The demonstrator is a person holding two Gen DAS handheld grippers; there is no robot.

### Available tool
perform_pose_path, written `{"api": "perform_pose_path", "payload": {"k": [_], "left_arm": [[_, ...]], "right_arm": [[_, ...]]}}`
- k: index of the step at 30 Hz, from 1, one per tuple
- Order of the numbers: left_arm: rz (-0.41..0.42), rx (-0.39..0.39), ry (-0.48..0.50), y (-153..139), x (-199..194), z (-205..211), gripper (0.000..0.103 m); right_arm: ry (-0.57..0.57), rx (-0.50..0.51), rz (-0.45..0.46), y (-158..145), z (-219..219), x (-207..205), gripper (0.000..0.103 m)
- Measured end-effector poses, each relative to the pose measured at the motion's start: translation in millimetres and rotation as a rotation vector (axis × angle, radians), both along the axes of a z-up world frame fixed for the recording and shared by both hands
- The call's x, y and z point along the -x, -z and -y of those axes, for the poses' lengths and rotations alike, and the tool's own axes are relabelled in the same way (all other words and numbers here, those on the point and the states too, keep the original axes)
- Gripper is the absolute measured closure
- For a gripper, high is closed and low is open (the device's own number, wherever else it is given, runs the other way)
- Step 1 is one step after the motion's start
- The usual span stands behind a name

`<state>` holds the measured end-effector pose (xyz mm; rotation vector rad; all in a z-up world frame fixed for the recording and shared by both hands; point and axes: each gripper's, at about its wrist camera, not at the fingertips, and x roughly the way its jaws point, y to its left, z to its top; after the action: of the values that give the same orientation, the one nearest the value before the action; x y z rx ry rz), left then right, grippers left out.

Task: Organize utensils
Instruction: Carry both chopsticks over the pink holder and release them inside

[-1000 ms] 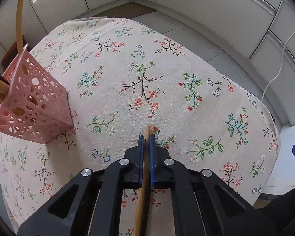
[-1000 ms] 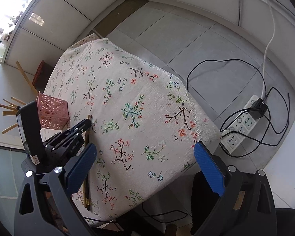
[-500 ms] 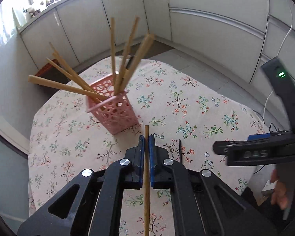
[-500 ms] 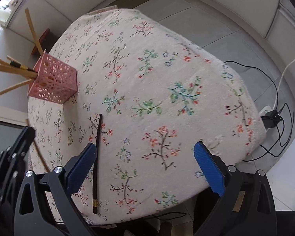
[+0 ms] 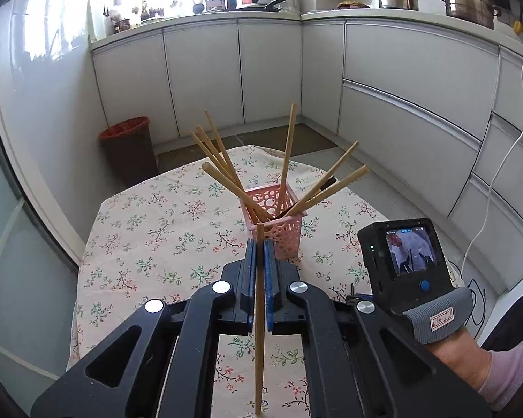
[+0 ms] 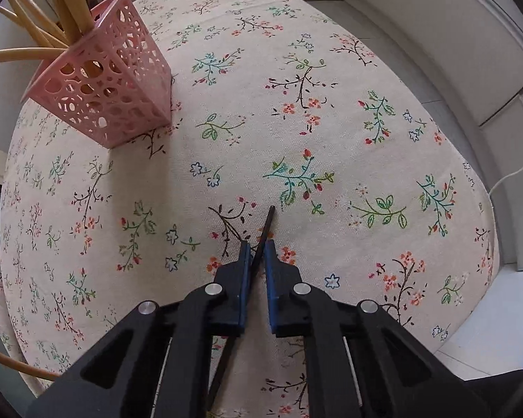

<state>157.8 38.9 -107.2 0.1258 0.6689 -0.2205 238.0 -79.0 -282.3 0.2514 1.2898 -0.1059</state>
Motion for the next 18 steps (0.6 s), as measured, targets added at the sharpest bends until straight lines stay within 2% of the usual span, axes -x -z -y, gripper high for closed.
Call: {"api": "perform_pose_path", "payload": {"k": [3, 6, 14, 18], "left_arm": [[0.006, 0.026, -0.008, -5, 1, -9, 0.099], [0.013, 0.075, -0.01, -14, 4, -20, 0.099], [0.056, 0.179, 0.007, -36, 19, -28, 0.099], [0.074, 0.212, 0.011, -46, 27, -26, 0.099]], "right_arm": [[0.032, -0.085, 0.049, -2, 12, 3, 0.098], [0.027, -0.147, 0.106, -17, 26, 16, 0.098], [-0.061, -0.246, 0.281, -87, 50, 69, 0.098], [-0.115, -0.259, 0.355, -117, 67, 102, 0.098]]}}
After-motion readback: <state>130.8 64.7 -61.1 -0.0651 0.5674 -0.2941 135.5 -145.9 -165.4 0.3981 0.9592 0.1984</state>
